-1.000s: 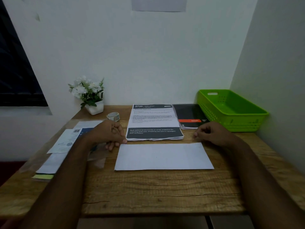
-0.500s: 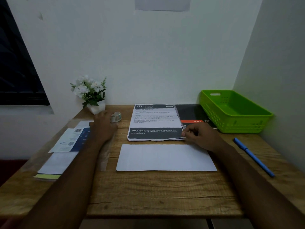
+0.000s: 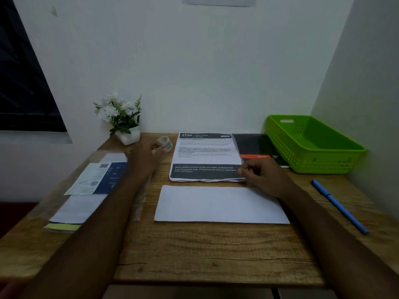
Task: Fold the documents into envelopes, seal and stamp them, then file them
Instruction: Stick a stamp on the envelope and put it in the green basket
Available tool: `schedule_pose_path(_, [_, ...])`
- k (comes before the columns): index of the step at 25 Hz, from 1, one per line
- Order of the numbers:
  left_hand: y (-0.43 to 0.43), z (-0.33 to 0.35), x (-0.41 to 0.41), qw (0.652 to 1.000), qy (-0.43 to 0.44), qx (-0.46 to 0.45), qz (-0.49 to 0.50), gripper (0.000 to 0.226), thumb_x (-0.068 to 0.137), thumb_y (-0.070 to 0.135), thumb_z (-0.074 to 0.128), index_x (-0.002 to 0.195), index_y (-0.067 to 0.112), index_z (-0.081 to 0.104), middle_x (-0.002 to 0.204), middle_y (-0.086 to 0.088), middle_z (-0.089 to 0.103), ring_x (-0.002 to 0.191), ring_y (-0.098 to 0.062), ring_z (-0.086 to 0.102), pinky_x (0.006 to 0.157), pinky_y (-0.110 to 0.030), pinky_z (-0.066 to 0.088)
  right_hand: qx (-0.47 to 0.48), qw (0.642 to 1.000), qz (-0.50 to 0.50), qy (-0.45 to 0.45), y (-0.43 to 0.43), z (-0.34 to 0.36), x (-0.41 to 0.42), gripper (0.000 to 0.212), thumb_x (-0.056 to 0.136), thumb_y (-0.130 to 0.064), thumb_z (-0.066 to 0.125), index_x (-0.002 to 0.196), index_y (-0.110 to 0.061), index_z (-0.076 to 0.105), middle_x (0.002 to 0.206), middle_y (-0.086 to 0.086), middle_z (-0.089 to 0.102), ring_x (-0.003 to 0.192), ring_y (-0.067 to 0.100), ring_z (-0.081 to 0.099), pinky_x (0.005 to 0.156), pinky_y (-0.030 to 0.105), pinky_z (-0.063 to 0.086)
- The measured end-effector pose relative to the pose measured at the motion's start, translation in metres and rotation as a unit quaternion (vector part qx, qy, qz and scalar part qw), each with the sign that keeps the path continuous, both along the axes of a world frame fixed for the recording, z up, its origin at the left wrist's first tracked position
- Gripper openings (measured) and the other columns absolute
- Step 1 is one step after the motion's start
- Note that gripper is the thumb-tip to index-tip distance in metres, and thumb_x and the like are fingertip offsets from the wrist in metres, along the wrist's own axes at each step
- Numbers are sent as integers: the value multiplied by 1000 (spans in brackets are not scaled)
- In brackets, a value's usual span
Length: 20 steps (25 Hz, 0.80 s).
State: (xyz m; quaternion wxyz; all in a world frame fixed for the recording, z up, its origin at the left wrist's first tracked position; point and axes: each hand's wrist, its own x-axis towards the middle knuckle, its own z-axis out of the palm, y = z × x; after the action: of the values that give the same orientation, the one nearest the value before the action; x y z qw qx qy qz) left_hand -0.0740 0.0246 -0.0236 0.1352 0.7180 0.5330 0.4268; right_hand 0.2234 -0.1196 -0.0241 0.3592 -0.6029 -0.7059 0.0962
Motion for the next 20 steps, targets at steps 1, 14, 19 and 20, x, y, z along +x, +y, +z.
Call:
schedule_pose_path(1, [-7, 3, 5, 998, -47, -12, -41, 23, 77, 50, 66, 85, 28, 66, 92, 6, 68, 89, -18, 60, 92, -47, 40, 9, 1000, 0, 13, 0, 0, -1, 20, 88, -25, 66, 71, -37, 67, 58, -18, 59, 51, 2, 47, 53, 29, 36])
schedule_pose_path(14, [-67, 5, 54, 940, -59, -33, -335, 15, 73, 38, 74, 72, 28, 63, 77, 8, 63, 75, -6, 55, 63, -18, 42, 38, 967, 91, 235, -6, 11, -32, 30, 81, -11, 72, 108, -21, 68, 101, 7, 66, 53, 18, 52, 50, 20, 48])
schedule_pose_path(19, [-67, 4, 56, 941, -62, -14, -333, 17, 70, 31, 78, 69, 22, 64, 72, 6, 61, 67, -4, 52, 56, -14, 38, 30, 970, 88, 226, -5, 8, -42, 26, 78, -7, 75, 99, -19, 69, 102, 9, 69, 49, 13, 59, 49, 17, 46])
schedule_pose_path(20, [-67, 3, 57, 943, -63, -10, -326, 19, 69, 31, 79, 69, 18, 64, 70, 3, 62, 64, -4, 51, 54, -13, 36, 33, 971, 84, 222, -6, 8, -43, 27, 78, -6, 75, 99, -21, 68, 100, 9, 69, 48, 11, 59, 49, 17, 46])
